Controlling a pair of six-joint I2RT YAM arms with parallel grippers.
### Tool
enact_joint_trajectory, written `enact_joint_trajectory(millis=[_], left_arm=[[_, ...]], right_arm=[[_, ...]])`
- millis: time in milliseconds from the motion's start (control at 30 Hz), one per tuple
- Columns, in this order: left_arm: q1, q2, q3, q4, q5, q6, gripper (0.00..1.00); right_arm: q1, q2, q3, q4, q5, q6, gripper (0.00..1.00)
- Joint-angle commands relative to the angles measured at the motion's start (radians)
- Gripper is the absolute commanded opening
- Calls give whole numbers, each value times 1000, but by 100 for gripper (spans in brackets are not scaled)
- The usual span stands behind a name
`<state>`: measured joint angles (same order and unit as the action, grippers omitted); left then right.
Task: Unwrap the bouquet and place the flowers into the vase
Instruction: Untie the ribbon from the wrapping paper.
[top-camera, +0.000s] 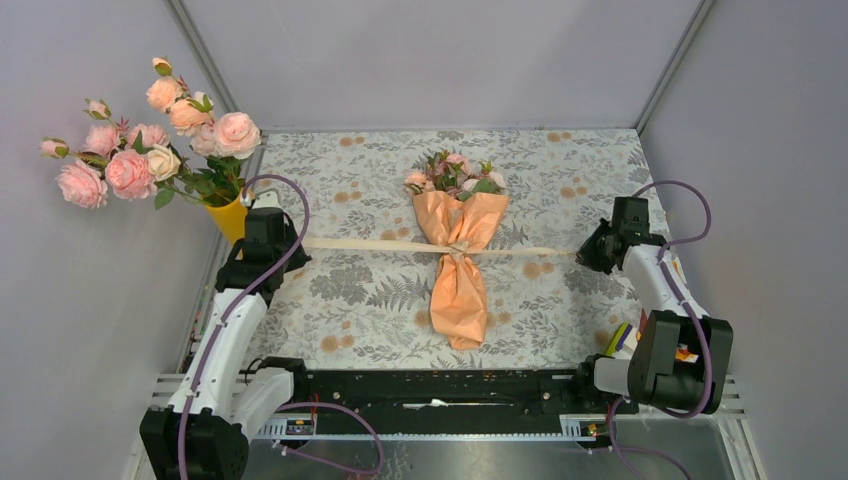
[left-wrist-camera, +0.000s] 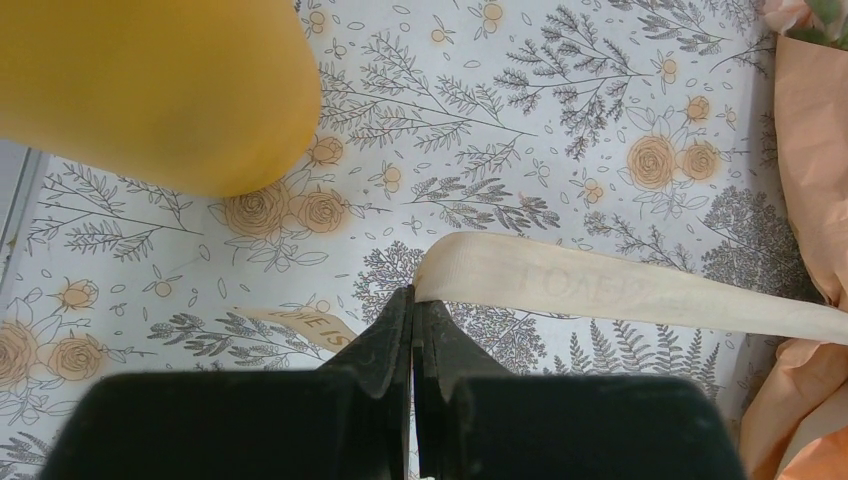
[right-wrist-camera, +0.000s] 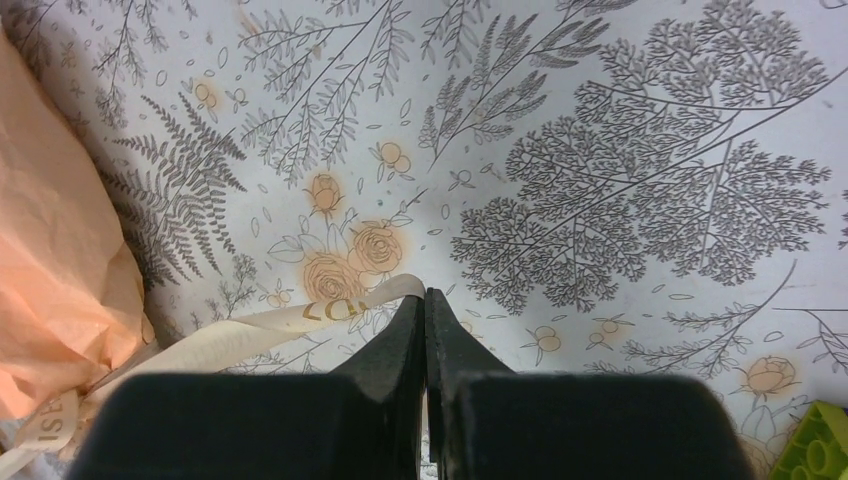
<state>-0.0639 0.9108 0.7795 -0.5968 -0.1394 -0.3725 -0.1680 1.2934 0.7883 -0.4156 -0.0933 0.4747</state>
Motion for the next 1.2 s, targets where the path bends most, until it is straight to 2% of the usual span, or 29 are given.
enact_joint_trajectory(millis=[0,567,1167], left_arm=[[12,-20,43,13,-58,35,0],[25,-15,66,8,-77,87,0],[38,-29,72,-8,-128,120,0]], right_arm=[[-21,-23,42,-10,83,-6,0],[-91,-95,65,-41,234,-13,0],[-139,-131,66,-51,270,-4,0]])
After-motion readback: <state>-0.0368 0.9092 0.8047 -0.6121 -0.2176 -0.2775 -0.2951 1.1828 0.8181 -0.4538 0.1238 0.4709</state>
